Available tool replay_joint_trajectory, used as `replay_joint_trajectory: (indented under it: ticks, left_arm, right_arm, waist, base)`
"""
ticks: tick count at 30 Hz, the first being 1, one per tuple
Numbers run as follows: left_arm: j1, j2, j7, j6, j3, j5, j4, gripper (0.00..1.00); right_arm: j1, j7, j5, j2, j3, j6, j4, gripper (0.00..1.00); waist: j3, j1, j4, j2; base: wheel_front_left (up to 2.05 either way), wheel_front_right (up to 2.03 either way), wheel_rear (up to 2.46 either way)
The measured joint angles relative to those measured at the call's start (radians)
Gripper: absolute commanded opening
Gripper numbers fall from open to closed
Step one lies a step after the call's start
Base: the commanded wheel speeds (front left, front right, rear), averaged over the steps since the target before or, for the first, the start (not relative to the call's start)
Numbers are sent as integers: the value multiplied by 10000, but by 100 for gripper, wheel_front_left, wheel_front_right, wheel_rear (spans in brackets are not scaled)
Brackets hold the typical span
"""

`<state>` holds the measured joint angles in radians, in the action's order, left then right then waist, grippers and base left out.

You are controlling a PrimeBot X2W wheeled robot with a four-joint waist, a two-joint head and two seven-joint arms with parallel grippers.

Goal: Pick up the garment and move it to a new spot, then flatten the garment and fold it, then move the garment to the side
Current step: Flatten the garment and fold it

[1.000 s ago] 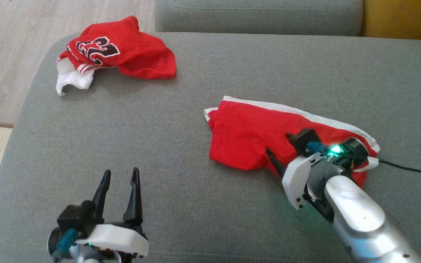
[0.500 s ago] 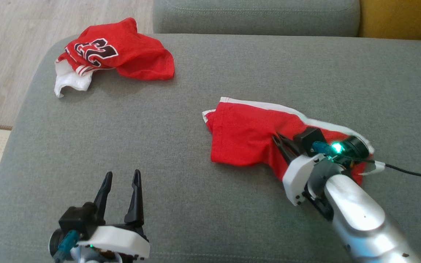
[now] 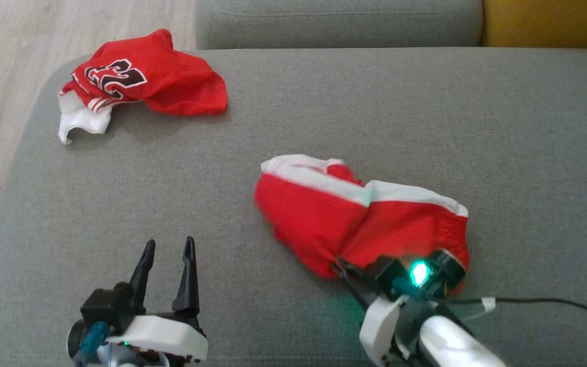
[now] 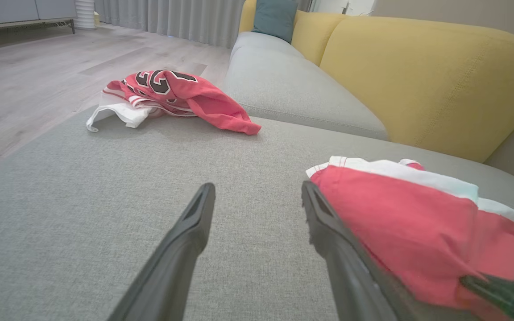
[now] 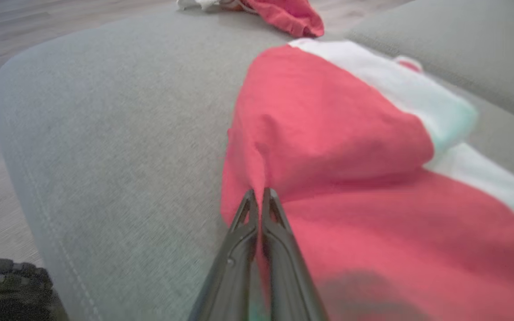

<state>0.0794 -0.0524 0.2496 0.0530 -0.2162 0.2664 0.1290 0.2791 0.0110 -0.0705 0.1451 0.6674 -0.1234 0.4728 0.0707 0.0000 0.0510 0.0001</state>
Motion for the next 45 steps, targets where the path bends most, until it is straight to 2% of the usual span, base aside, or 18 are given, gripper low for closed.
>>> replay_joint_trajectory:
  ticks: [10,15,16,17,18,19,27,33,37,45]
  left_arm:
    - [-4,2,0,-4,31,-12,4,100]
    - [-10,2,0,-4,35,-12,12,100]
    - [-11,2,0,-6,38,-12,13,100]
    - [-11,0,0,-8,40,-12,13,100]
    - [-12,0,0,-13,42,-13,15,100]
    - [-12,0,0,-13,46,-13,19,100]
    - [-12,0,0,-15,109,-88,13,100]
    - [-9,0,0,-13,215,-102,-6,100]
    - [-6,0,0,-12,284,-102,-40,100]
    - [7,2,0,-4,305,-100,-59,100]
  right_arm:
    - [-308,67,-163,115,456,0,23,0]
    - [-302,50,-343,136,1047,0,376,0]
    - [-303,-25,-378,136,1126,0,474,13]
    - [-300,-107,-399,134,1185,0,550,34]
    - [-293,-178,-433,132,1229,0,621,60]
    - [-283,-263,-445,128,1244,0,681,100]
    - [-270,-876,-523,-75,1022,0,794,100]
    - [-621,-1172,-523,-217,435,0,119,100]
    - [-1031,-1181,-504,-282,-290,0,-596,100]
    - [-1395,-1179,-238,-477,-2489,0,-1632,100]
  waist:
    - [93,0,-211,0]
    - [123,0,-249,0]
    - [130,0,-256,0]
    - [136,0,-262,0]
    - [141,0,-270,0]
    - [145,0,-280,0]
    - [88,0,-534,0]
    - [-21,0,-811,0]
    - [-137,0,-988,0]
    - [-454,0,-1122,0]
  base:
    - [0,0,0]
    - [0,0,0]
    - [0,0,0]
    - [0,0,0]
    - [0,0,0]
    - [0,0,0]
    - [0,0,0]
    - [0,0,0]
    - [0,0,0]
    - [0,0,0]
